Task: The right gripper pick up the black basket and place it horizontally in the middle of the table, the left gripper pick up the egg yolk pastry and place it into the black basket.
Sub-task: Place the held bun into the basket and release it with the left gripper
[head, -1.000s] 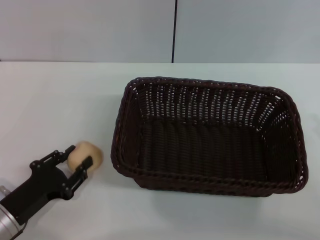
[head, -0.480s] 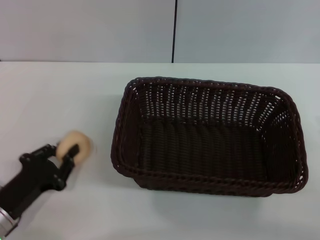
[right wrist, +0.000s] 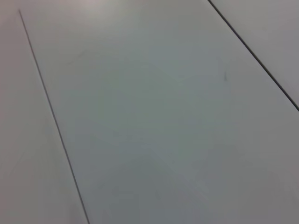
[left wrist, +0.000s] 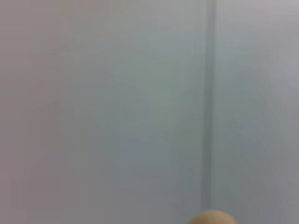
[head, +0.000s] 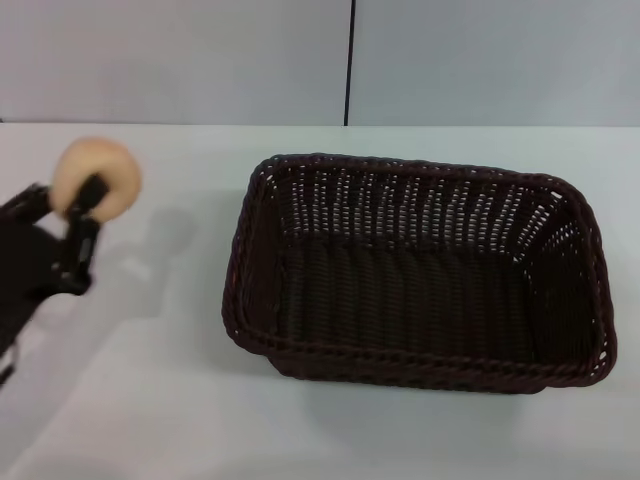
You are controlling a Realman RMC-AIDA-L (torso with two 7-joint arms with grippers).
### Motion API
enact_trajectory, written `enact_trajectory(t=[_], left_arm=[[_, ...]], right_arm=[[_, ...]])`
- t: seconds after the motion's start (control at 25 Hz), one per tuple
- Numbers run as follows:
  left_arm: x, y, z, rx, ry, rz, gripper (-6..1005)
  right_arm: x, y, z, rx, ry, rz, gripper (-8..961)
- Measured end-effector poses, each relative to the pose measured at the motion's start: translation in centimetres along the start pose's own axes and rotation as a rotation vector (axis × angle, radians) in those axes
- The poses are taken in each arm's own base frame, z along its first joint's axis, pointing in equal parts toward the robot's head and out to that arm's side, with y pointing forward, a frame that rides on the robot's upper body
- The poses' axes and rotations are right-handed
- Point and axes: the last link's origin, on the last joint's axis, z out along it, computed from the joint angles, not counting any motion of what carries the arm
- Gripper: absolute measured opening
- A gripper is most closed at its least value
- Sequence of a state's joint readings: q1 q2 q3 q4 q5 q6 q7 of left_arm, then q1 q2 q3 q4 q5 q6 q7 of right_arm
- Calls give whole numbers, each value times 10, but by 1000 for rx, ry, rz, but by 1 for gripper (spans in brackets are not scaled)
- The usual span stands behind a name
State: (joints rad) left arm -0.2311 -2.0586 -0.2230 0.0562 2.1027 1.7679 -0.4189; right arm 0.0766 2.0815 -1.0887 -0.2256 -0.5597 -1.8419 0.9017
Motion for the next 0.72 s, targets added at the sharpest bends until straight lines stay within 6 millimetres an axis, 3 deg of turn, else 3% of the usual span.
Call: enact_trajectory(t=[0.04, 0.08, 0.2, 0.24, 0.44, 0.72], left_arm=[[2, 4, 7, -35, 23, -5, 193], [4, 19, 27, -157, 52, -28, 186], [3, 35, 45, -260, 58, -57, 166], [0, 54, 62, -353, 53, -96, 159], [-6, 74, 80, -396, 31, -156, 120], [-8, 81, 81, -414, 21, -138, 373]], right_arm=[[0, 0, 0, 1, 0, 3, 804], [0, 0, 0, 1, 0, 3, 804], [0, 1, 0, -6, -5, 4, 804], [0, 2, 1, -13, -9, 4, 804], [-2, 3, 2, -27, -17, 3, 804], [-2, 4, 2, -34, -23, -31, 804]])
